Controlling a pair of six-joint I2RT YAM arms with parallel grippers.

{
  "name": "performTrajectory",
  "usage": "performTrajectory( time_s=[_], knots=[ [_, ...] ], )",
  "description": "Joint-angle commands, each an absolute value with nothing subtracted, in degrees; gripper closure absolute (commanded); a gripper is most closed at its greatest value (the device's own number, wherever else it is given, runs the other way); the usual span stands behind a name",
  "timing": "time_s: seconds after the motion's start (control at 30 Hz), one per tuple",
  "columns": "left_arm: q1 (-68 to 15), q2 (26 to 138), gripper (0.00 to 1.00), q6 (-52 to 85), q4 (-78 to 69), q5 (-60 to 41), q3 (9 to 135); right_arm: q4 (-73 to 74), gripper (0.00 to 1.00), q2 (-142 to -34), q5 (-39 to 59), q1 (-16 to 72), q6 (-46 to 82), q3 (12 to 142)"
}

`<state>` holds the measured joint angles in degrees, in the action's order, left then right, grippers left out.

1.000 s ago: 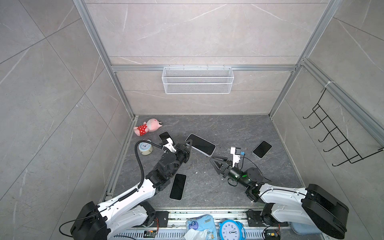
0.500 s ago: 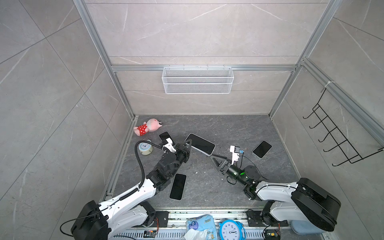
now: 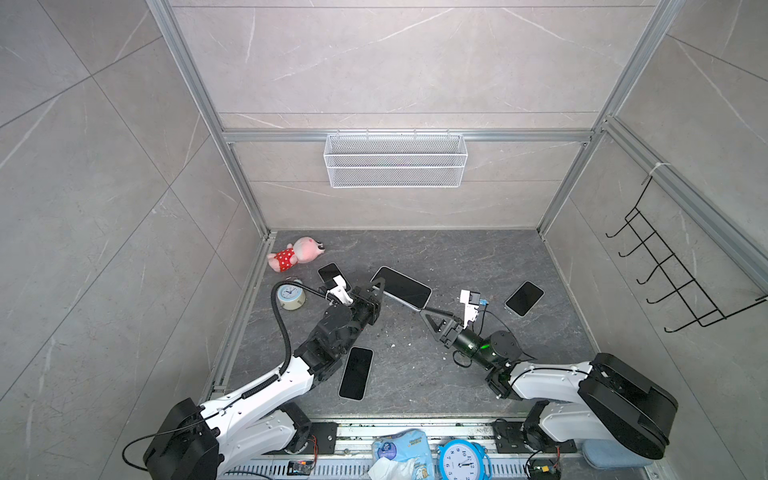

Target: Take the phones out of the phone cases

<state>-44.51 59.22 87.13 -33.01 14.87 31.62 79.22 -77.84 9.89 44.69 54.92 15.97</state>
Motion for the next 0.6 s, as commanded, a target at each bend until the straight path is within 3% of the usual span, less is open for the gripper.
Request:
performTrajectory(
  time_s=[0.0,0.57],
  knots=[
    [-44.5,58.9,1.0,88.6,-40.5,14.6,32.3,82.0,0.37,-79.6,10.4,44.5,56.0,17.6],
    [-44.5,59.2,1.0,89.7,-42.8,14.8,32.3,83.9,0.45,-88.8,9.6,44.4,57.7,19.4]
  ],
)
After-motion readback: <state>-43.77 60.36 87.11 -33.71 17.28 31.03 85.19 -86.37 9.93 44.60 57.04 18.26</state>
